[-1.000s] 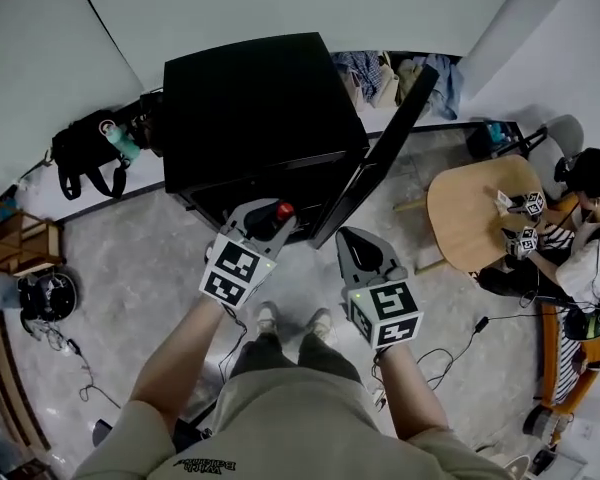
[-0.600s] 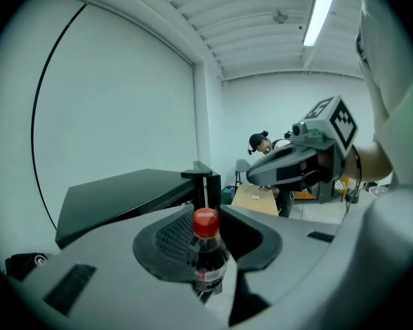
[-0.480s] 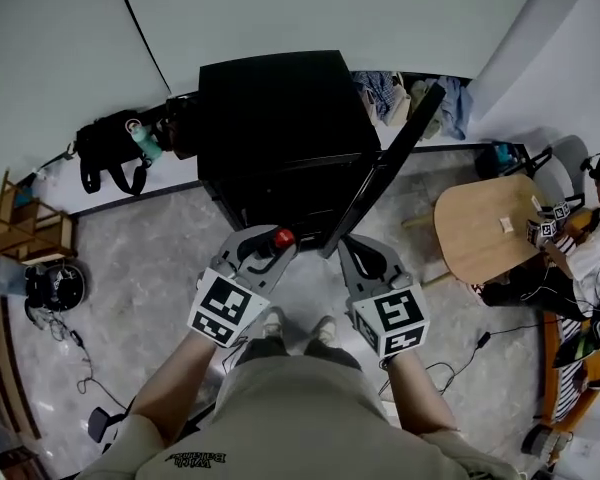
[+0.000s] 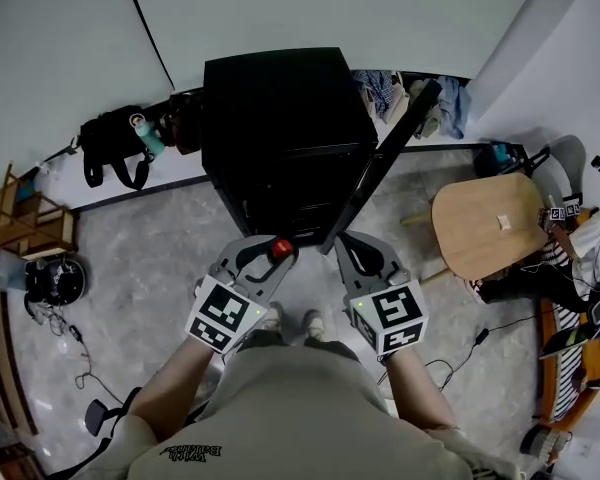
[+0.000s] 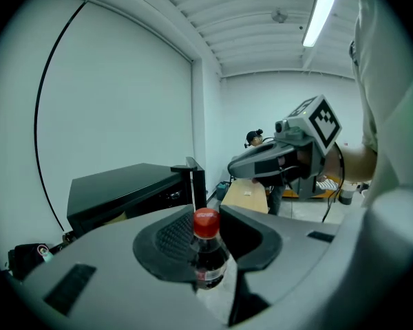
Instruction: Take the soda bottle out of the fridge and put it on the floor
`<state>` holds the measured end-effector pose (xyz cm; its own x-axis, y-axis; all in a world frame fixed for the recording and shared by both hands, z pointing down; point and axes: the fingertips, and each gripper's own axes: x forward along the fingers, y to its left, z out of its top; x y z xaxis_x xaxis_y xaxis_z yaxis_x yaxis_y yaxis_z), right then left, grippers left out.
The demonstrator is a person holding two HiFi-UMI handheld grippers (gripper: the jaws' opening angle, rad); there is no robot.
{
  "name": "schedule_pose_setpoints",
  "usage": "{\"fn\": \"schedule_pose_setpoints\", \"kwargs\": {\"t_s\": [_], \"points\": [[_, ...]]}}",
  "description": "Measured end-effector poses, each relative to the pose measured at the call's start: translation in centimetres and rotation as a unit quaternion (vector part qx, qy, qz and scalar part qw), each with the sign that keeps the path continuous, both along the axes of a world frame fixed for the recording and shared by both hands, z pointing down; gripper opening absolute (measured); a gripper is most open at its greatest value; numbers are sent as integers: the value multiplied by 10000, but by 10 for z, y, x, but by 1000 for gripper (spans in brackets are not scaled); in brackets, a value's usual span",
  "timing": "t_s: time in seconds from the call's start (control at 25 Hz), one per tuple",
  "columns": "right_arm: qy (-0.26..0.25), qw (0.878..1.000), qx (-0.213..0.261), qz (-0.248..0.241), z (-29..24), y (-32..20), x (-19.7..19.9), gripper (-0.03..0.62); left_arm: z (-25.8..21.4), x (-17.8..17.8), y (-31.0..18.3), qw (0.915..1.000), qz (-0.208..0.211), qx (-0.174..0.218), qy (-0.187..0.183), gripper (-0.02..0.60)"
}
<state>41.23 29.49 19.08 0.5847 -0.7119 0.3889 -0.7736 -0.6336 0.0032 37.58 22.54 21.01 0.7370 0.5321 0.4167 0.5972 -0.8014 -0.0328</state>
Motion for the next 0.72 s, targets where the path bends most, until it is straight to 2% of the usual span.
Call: {"fn": "schedule_pose_setpoints", "kwargs": {"t_s": [0.36, 0.48, 0.72], "points": [[-249, 9995, 134, -162, 8, 17, -6, -3, -4, -1, 17, 9999, -109, -56, 5, 110], [-327, 9987, 110, -363, 18, 23, -3, -3, -3, 1, 21, 9994, -327, -104, -11, 110], [-316, 9940, 94, -1043, 25, 12, 5, -3, 2, -4, 13, 9943, -1046, -189, -132, 110]]}}
